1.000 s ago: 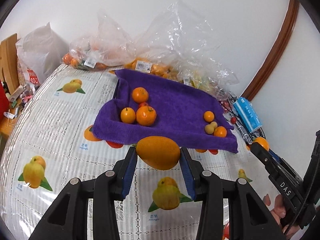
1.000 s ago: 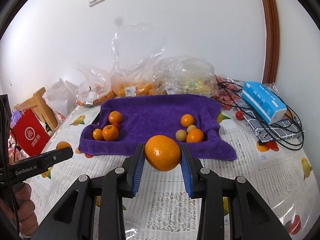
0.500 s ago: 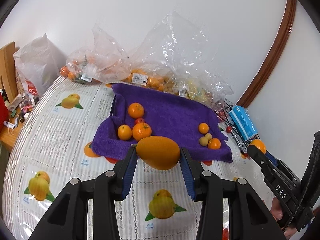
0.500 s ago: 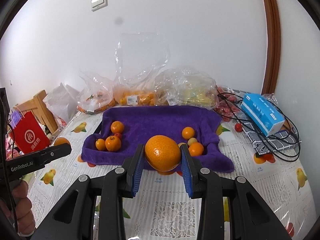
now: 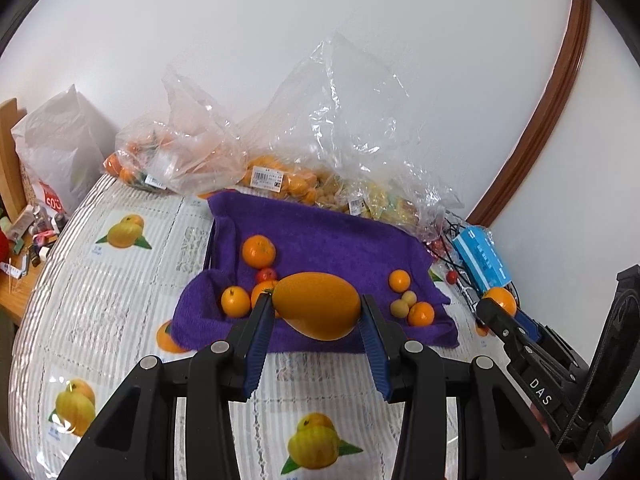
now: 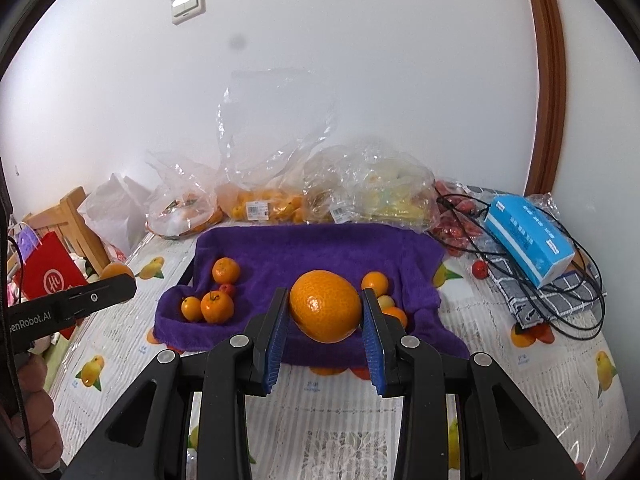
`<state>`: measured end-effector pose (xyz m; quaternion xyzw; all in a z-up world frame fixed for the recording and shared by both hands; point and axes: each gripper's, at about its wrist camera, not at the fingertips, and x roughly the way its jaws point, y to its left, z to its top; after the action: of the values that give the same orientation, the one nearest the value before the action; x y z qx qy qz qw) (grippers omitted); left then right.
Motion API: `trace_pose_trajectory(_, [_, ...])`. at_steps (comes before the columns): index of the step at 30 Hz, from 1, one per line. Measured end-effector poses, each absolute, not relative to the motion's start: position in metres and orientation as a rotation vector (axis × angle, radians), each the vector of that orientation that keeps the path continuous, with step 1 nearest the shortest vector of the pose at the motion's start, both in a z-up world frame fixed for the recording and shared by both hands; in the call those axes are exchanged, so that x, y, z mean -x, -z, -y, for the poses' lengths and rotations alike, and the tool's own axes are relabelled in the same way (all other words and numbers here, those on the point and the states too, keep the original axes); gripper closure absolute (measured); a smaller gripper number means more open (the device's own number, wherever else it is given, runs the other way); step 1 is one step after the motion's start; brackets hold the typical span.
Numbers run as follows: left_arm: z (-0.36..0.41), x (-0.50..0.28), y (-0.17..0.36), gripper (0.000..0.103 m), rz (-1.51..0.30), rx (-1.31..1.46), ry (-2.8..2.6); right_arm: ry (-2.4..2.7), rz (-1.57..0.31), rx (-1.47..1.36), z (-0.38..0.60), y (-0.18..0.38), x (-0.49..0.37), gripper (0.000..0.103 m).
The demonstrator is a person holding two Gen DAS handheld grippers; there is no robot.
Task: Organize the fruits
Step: 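Carry the orange and yellow fruit over the purple towel with both tools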
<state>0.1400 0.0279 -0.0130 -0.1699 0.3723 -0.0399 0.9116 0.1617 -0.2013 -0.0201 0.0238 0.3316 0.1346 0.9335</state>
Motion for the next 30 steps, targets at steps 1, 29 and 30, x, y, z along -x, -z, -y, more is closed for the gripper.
trace_pose_trajectory(1, [-0.028,-0.143,0.012,0.062,-0.766,0.353,0.082,-0.273,-0.676,-0.049,0.201,0.020,-0.164,0.068])
trace_pose_trajectory(29, [-0.072,-0.207,0.032,0.062,-0.792,0.333,-0.020,-0.210,-0.700,-0.083,0.232,0.053,-0.239,0.068])
trace_pose_trajectory(30, [-0.074,-0.209,0.035,0.062,-0.798,0.337,-0.027,-0.209,-0.703,-0.084,0.233,0.055,-0.241,0.068])
